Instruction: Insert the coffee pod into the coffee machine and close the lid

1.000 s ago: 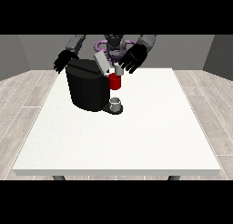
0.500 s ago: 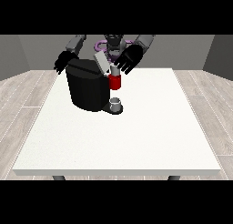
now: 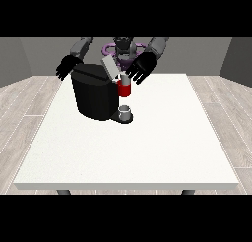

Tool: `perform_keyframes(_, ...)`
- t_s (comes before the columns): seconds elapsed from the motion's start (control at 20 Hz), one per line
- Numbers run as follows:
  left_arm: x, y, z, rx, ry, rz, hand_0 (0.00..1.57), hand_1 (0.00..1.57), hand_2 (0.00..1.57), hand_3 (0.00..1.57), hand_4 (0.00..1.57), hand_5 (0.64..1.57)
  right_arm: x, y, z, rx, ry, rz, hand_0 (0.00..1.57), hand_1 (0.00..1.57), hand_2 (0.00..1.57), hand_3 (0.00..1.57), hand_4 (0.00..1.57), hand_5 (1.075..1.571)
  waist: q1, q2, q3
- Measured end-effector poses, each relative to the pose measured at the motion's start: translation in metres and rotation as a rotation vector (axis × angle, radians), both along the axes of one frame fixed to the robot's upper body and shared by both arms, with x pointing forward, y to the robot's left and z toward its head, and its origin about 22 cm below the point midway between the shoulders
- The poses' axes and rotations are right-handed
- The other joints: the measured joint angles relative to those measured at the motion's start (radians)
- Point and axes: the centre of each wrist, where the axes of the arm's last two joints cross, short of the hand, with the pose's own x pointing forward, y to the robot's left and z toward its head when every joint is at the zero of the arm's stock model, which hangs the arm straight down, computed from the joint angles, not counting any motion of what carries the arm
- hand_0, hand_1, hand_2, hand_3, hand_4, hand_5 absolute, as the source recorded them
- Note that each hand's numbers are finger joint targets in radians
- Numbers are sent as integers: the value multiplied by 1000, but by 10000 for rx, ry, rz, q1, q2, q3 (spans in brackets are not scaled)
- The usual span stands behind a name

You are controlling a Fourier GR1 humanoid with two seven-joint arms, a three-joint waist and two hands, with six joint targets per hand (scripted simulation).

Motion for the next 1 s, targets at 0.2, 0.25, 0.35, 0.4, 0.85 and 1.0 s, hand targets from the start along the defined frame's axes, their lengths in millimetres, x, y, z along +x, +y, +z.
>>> perform_keyframes(0.2, 0, -2, -5, 63, 3, 17, 1221, 1221, 1275, 1199, 488, 1571, -1, -3, -3, -39, -60, -86, 0, 0, 0, 0, 443, 1571, 39, 79, 1)
perform_keyframes(0.25, 1, -6, -4, 85, -20, -25, 1236, 1236, 1279, 1197, 487, 1571, 0, -1, -4, -12, -62, -163, 0, 0, 0, 0, 415, 1571, 94, 89, 2)
perform_keyframes(0.35, 1, -8, -8, 75, 65, -11, 1230, 1230, 1274, 1180, 481, 1571, -1, 1, -7, -14, 25, -183, 0, 0, 0, 0, 446, 1571, 109, 29, 5)
perform_keyframes(0.4, 1, -7, -6, 93, 91, 26, 1221, 1221, 1265, 1171, 485, 1571, -1, 1, -8, 31, 15, -157, 0, 0, 0, 0, 437, 1571, 84, 44, 4)
perform_keyframes(0.85, 1, -1, -5, 132, 219, 7, 1134, 1134, 1170, 999, 457, 1571, -3, 2, -9, -67, 105, -125, 0, 0, 0, 0, 401, 1571, -10, 175, 5)
perform_keyframes(1.0, 1, -7, -10, 311, 108, -109, 1085, 1085, 1132, 956, 403, 1571, -1, 3, -8, -41, 5, -162, 0, 0, 0, 0, 438, 1571, 111, 142, 8)
